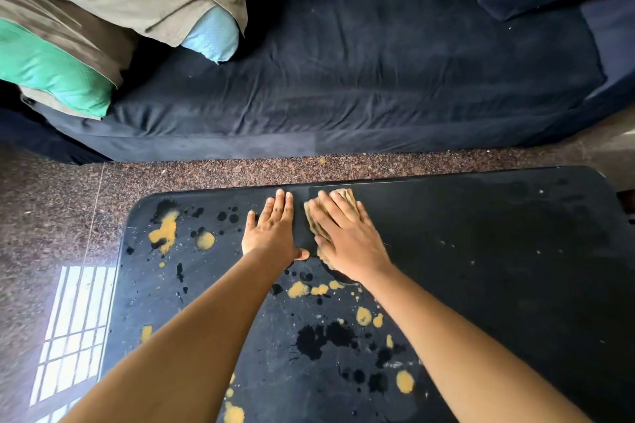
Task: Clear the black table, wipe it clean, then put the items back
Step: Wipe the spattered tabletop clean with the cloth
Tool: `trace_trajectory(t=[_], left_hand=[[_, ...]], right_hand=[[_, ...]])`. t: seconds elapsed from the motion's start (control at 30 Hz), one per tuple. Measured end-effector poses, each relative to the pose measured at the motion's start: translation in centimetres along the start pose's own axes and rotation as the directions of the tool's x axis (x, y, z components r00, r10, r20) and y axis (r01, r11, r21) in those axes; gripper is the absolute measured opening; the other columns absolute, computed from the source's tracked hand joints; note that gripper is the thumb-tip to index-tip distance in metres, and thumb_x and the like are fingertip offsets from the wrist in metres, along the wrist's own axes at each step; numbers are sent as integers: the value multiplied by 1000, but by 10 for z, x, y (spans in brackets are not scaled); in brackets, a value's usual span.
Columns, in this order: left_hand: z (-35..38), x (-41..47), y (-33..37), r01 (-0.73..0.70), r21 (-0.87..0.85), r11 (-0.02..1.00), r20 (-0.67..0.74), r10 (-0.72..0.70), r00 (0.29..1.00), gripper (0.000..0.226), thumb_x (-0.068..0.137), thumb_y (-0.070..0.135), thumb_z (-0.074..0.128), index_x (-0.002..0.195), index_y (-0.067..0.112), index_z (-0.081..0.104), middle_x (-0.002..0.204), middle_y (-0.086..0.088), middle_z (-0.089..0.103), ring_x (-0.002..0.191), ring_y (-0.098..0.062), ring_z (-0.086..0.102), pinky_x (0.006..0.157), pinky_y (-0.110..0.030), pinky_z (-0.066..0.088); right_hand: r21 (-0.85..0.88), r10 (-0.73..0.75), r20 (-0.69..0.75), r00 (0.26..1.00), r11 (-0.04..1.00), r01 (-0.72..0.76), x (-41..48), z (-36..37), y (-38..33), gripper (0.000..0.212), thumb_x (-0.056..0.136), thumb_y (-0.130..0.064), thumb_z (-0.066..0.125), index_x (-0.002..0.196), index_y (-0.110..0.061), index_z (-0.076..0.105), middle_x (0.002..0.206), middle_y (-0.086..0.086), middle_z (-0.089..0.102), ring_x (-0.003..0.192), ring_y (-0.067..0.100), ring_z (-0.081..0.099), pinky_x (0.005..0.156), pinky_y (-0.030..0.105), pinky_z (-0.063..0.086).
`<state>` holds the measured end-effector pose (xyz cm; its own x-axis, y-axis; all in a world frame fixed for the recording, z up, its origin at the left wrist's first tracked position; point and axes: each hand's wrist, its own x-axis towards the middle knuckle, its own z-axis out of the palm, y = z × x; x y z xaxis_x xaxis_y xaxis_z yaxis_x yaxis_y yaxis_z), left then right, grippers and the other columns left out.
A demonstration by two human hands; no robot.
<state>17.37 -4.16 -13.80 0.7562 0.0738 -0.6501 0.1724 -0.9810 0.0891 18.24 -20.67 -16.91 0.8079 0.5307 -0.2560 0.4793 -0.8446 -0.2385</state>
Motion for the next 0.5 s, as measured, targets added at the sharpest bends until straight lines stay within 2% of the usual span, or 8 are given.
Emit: trace_trajectory(t=[0.03,0.1,0.17,0.23,0.27,0.4,0.47,0.5], left_hand=[[0,0,0,1,1,1000,6,-1,1000,115,81,55,63,147,16,-24,155,3,-27,145,-15,-17,118,-42,-4],[0,-1,1,2,9,1000,17,-2,1000,115,82,54,62,146,16,-25,155,2,-29,145,-15,-18,118,-42,-4],[-1,0,1,4,12,1000,13,-5,1000,114,82,54,62,146,16,-25,155,2,-29,145,-16,-19,117,-42,-4],[-1,0,2,4,17,1000,21,-4,1000,114,83,53,61,146,15,-25,155,2,-29,145,-16,-19,117,-42,-5],[-1,0,2,6,19,1000,23,-7,1000,114,83,53,62,146,15,-25,155,2,-29,145,-16,-18,117,-42,-5],[-1,0,3,20,28,999,25,-21,999,114,82,55,62,147,15,-24,155,2,-29,145,-16,-19,117,-42,-5],[-1,1,4,21,37,999,29,-22,999,113,83,55,61,146,15,-24,155,2,-29,145,-16,-19,117,-42,-6],[-1,0,4,23,45,999,32,-24,999,113,84,55,60,146,15,-25,155,1,-29,145,-16,-19,117,-42,-6]], right_hand=[[-43,-27,19,999,999,28,-3,-1,13,63,96,-42,31,150,-33,-2,158,-11,-10,145,13,-14,119,48,0],[-38,171,-35,985,984,-173,-2,-2,37,63,96,-42,30,151,-33,1,159,-10,-6,146,15,-10,118,51,4],[63,426,-155,891,904,-422,9,-4,40,62,93,-38,41,150,-27,18,159,-2,15,146,22,7,116,53,13],[119,501,-211,840,866,-486,28,-3,22,60,91,-37,46,147,-22,30,153,6,30,143,27,18,113,53,16],[119,456,-219,863,890,-440,37,-1,8,60,90,-38,45,146,-21,32,151,7,33,142,28,21,114,52,15],[-8,41,-161,986,999,-42,48,4,-16,57,94,-37,36,148,-24,26,153,2,31,144,23,19,118,49,13],[-45,48,-141,989,998,-54,39,6,7,58,94,-38,34,149,-26,20,156,-1,24,145,20,15,118,48,14],[-30,153,-176,972,987,-161,31,8,19,59,93,-37,36,149,-26,21,155,-1,25,144,21,16,117,48,15]])
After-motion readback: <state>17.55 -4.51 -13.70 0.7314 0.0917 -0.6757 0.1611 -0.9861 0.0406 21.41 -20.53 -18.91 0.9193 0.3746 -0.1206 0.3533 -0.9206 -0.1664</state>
